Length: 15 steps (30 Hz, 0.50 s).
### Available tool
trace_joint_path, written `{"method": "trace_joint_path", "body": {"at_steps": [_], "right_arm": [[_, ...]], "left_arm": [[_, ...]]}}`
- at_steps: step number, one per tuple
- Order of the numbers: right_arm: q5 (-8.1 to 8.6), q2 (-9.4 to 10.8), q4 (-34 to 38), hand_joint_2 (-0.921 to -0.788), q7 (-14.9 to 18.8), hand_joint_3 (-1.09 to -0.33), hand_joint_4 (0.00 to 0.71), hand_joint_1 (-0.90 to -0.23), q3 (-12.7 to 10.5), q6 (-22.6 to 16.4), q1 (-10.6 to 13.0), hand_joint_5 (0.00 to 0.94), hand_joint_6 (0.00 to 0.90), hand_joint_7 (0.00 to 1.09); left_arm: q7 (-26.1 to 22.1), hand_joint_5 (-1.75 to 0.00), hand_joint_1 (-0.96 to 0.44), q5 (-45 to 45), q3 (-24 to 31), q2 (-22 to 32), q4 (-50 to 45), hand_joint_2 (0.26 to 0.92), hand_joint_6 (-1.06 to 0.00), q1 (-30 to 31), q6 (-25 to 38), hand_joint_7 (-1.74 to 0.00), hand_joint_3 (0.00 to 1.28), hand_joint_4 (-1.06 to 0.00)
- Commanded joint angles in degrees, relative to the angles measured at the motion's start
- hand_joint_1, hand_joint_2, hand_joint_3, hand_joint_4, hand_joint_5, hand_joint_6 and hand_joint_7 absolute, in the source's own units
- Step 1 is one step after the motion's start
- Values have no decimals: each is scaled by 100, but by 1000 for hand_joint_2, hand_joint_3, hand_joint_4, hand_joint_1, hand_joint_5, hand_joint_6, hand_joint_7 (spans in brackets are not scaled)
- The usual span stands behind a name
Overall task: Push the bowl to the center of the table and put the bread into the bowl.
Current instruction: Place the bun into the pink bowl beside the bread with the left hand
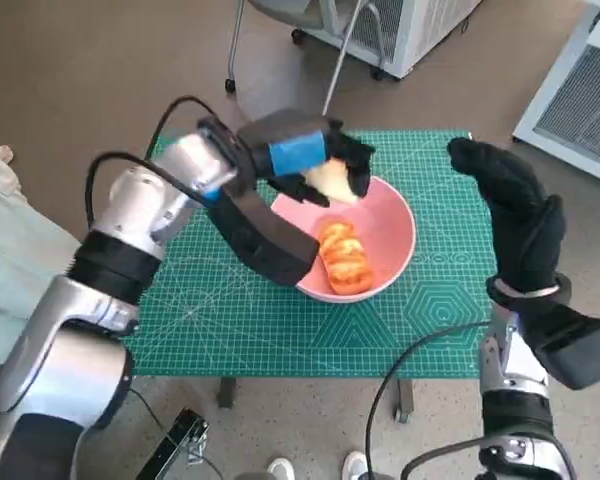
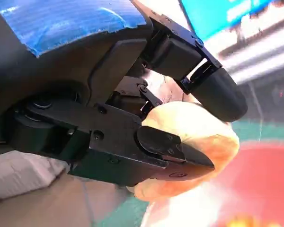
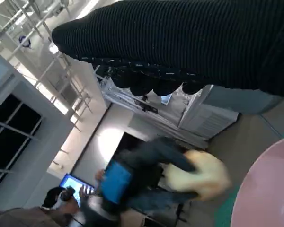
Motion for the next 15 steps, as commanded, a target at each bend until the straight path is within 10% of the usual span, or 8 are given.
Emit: {"method": "trace_joint_path", "body": {"at_steps": [1,4,15], "right_arm": [[-153,10,-138,-921,-200,-680,417,-627,7,125,209,19,102,762],[-199,14,-215,-921,-280,-682,416,-641,25,178,219,17,98,756],[-406,23,-461,-921,-530,-700,408,-625,120,309,221,11,68,751]], "left_arm": [[-1204,-432,-98,-436,187,-54,-447,873,-270,203,678,-587,128,-263],[-1357,-116,-162,-423,142,14,-675,870,-141,319,704,-262,47,-166],[-1099,-33,-205,-234,8,214,-870,840,-253,578,343,-178,2,-226]]}}
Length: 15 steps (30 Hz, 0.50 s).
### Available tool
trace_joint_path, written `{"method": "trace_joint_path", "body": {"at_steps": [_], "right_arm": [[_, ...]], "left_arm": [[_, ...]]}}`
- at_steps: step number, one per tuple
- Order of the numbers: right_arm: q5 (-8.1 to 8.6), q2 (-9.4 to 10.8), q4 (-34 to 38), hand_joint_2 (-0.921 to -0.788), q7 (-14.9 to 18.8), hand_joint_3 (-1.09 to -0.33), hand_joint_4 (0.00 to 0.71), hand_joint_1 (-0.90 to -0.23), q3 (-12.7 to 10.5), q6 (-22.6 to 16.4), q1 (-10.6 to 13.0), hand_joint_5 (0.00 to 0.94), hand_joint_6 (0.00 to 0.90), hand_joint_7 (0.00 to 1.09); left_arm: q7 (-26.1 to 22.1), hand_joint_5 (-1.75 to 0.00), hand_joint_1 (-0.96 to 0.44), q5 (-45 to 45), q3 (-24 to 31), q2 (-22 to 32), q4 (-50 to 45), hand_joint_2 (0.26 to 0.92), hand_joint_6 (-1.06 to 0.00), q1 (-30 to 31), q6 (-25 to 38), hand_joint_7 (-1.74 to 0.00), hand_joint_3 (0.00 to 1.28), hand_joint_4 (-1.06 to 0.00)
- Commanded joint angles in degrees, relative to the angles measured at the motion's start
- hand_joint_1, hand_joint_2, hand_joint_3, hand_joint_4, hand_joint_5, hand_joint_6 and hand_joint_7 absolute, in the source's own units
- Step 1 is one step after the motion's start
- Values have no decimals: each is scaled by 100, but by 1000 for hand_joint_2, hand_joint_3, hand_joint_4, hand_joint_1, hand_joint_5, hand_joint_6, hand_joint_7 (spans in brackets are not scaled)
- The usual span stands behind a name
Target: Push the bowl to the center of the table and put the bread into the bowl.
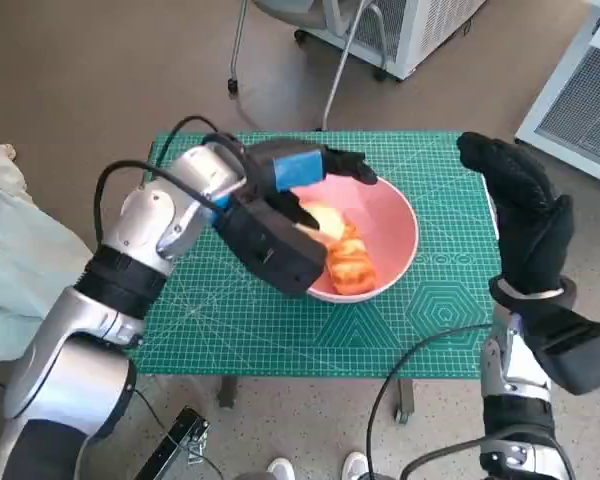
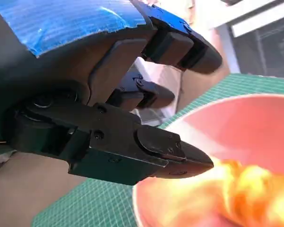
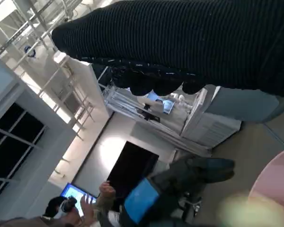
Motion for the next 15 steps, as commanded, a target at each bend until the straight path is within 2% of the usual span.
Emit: {"method": "trace_joint_path", "body": {"at_steps": [1,8,15], "right_arm": [[-109,19,-94,-921,-118,-702,406,-624,55,143,123,10,64,751],[-131,32,-70,-921,-144,-708,394,-629,128,227,22,4,45,757],[-159,6,-161,-921,-146,-711,386,-627,199,366,-63,0,19,795]], "left_arm": [[95,-30,-202,57,-37,156,-89,840,-273,123,-125,-170,1,-238],[34,-24,-194,-66,94,268,-173,838,-323,221,-72,-154,0,-271],[72,-32,-180,-325,334,494,-325,834,-300,362,-222,-127,0,-307]]}}
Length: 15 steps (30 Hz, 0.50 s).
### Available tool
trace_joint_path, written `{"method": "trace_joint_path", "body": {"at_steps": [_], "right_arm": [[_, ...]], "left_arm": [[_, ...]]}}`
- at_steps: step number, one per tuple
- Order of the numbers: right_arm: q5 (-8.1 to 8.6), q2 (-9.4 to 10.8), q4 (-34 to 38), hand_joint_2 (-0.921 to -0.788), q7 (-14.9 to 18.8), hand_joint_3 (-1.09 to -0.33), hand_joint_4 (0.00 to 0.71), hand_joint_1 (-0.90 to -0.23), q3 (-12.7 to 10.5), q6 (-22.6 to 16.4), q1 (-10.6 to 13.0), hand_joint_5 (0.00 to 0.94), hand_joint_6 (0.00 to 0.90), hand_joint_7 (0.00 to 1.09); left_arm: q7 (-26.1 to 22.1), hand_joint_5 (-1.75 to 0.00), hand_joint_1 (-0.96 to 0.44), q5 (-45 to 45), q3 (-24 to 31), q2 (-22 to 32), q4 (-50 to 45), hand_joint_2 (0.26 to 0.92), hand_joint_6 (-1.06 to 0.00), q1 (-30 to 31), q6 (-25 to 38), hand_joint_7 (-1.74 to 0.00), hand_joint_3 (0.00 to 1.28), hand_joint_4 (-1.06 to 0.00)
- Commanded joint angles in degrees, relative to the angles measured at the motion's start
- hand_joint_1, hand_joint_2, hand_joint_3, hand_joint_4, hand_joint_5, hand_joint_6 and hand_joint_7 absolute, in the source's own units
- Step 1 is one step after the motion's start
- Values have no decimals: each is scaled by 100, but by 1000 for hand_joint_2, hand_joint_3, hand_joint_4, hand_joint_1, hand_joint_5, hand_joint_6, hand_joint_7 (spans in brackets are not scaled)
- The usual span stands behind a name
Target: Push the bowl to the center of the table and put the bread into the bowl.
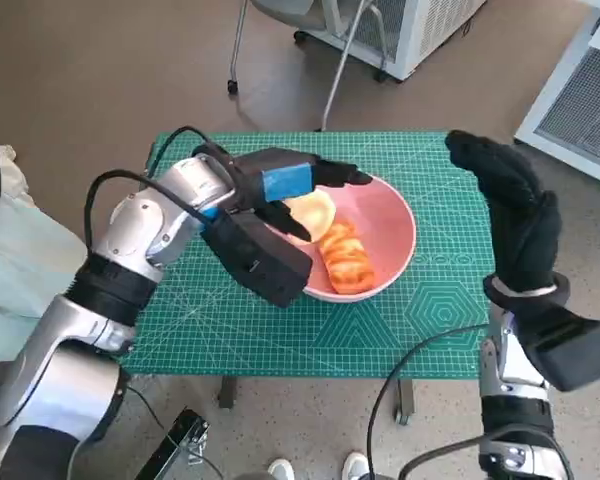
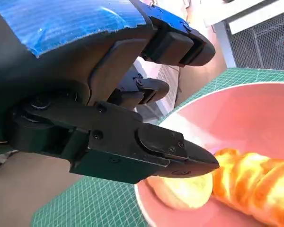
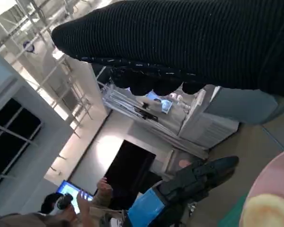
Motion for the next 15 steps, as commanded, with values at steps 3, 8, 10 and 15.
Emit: {"method": "trace_joint_path", "body": {"at_steps": [3,8,10,15], "right_arm": [[-73,-41,-50,-921,-60,-714,379,-617,37,173,-104,0,16,805],[-234,-65,-98,-921,-218,-725,377,-607,-2,120,-194,0,13,817],[-280,-63,-114,-921,-293,-731,374,-608,-15,111,-225,0,12,821],[-269,-17,-84,-921,-442,-726,374,-616,-41,180,-328,2,18,824]], "left_arm": [[-187,-36,-154,-697,540,217,-231,836,-302,223,-32,-125,1,-321],[-306,-50,-101,-1774,1292,218,-372,838,-382,544,-48,-161,2,-358],[-264,-61,-85,-2247,1616,175,-416,842,-425,720,-86,-183,3,-384],[-78,-70,-76,-3382,2348,-51,-458,862,-473,1140,-480,-215,12,-415]]}}
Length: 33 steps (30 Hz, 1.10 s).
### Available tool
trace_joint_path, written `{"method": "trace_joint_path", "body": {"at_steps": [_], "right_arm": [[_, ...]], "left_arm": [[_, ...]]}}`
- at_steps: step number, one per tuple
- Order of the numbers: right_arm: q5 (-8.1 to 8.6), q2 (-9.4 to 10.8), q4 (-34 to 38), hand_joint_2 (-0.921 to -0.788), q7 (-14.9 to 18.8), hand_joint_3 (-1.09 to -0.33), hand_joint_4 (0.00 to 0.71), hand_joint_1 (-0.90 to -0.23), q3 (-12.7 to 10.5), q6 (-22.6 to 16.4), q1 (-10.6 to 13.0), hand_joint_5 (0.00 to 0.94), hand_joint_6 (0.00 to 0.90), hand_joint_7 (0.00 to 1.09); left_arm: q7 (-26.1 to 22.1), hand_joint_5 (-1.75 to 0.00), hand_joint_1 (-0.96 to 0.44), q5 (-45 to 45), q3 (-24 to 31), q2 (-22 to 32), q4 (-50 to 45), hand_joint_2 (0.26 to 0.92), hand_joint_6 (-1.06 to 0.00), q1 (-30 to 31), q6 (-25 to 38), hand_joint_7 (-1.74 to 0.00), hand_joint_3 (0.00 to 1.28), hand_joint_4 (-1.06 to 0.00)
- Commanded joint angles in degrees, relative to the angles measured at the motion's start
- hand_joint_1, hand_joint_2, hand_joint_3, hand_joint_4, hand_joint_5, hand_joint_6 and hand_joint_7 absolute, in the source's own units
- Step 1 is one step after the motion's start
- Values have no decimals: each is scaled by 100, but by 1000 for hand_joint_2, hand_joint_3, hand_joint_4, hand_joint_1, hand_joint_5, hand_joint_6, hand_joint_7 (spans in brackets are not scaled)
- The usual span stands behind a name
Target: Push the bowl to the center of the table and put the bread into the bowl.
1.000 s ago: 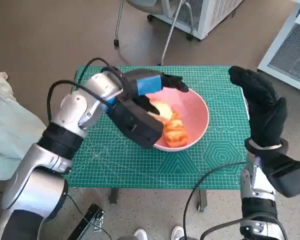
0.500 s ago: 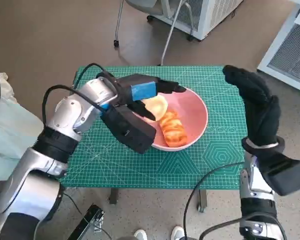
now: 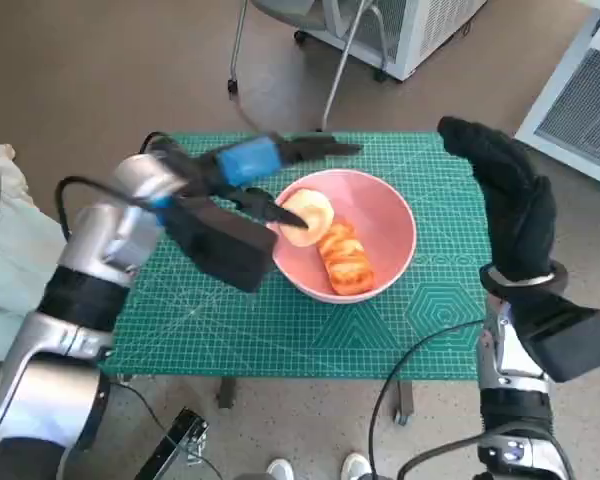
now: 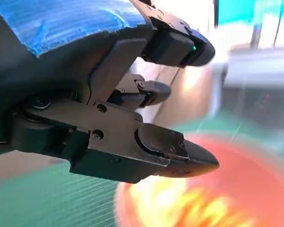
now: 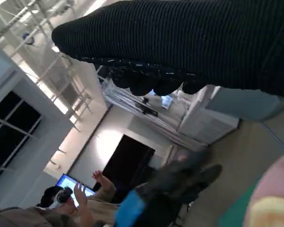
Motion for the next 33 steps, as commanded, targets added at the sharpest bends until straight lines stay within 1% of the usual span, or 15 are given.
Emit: {"method": "trace_joint_path", "body": {"at_steps": [1,3,6,9,12,13,15,17,19,21,22,24,27,33], "right_arm": [[-49,19,42,-921,-184,-725,375,-616,-41,104,-71,2,20,825],[-61,33,69,-921,-256,-723,378,-616,-42,134,-113,4,26,826],[-93,69,60,-921,-373,-721,384,-613,-16,259,-175,7,34,828],[-161,82,19,-921,-468,-721,385,-615,15,361,-201,7,37,827],[-206,95,-44,-921,-527,-724,385,-620,53,477,-228,7,38,825],[-207,94,-57,-921,-534,-724,385,-621,60,503,-234,7,38,825],[-208,83,-65,-921,-530,-725,384,-623,72,530,-250,7,38,823],[-209,64,-85,-921,-513,-727,382,-622,87,550,-262,6,38,822],[-208,45,-97,-921,-494,-727,380,-620,98,555,-270,5,38,820],[-208,39,-101,-921,-487,-728,378,-619,105,552,-280,3,37,819],[-214,36,-102,-921,-485,-729,378,-618,111,548,-290,3,37,818],[-214,29,-94,-921,-475,-729,376,-619,119,538,-305,2,37,818],[-203,29,-104,-921,-469,-728,373,-617,133,544,-325,1,37,816],[-238,29,-171,-921,-494,-721,369,-618,170,574,-363,0,37,813]], "left_arm": [[224,-72,-71,-988,665,-221,-100,865,-473,456,-348,-218,14,-419],[406,-65,-64,-1153,819,-319,-170,873,-448,601,-457,-265,14,-434],[738,-53,-99,-1381,1053,-525,-354,887,-363,887,-527,-396,12,-454],[973,-59,-127,-1521,1211,-700,-489,893,-332,1102,-504,-445,12,-476],[1239,-79,-133,-1665,1386,-907,-687,897,-329,1374,-406,-466,11,-506],[1297,-105,-133,-1694,1422,-955,-740,899,-329,1436,-377,-472,9,-500],[1419,-318,-133,-1718,1481,-1047,-841,902,-329,1560,-357,-494,7,-409],[1495,-638,-127,-1757,1516,-1141,-930,907,-321,1679,-374,-553,7,-271],[1513,-785,-118,-1809,1525,-1227,-1028,912,-309,1775,-373,-606,13,-210],[1505,-869,-107,-1827,1518,-1272,-1117,916,-295,1847,-357,-659,23,-172],[1490,-879,-104,-1811,1505,-1268,-1181,916,-292,1892,-346,-669,26,-167],[1469,-844,-98,-1768,1488,-1255,-1289,917,-275,1966,-328,-709,34,-170],[1429,-740,-107,-1742,1481,-1223,-1423,919,-248,2054,-308,-766,39,-189],[1050,-666,-121,-2081,1461,-1235,-1638,920,-212,2192,-184,-795,61,-203]]}}
